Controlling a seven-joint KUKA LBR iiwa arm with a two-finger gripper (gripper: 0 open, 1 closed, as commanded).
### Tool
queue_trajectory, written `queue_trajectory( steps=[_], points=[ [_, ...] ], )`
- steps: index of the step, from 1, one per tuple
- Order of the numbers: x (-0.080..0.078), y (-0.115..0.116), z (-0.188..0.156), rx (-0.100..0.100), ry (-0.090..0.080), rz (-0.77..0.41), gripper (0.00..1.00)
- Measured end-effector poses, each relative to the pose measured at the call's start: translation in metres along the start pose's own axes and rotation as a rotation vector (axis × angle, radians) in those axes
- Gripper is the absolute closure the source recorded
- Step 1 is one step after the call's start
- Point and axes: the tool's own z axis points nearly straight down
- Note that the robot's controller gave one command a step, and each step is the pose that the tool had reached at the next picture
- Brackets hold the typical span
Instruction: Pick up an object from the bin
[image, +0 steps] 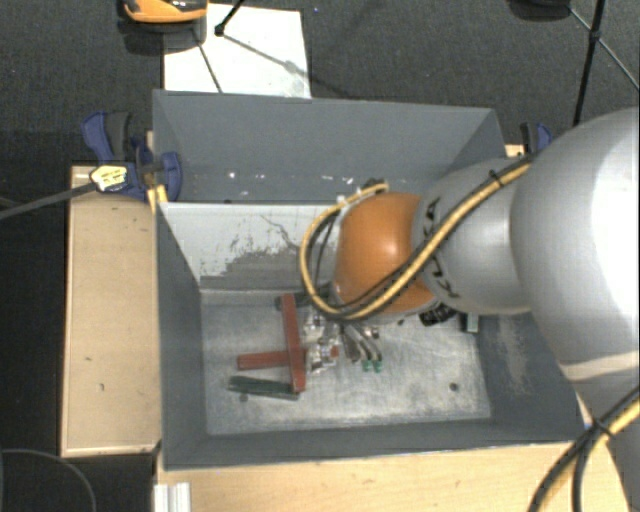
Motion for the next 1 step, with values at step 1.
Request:
queue_trajectory(
  steps=[1],
  points=[
    [-0.01, 0.0044, -0.1317, 0.001, 0.005, -0.046, 1.0]
  ],
)
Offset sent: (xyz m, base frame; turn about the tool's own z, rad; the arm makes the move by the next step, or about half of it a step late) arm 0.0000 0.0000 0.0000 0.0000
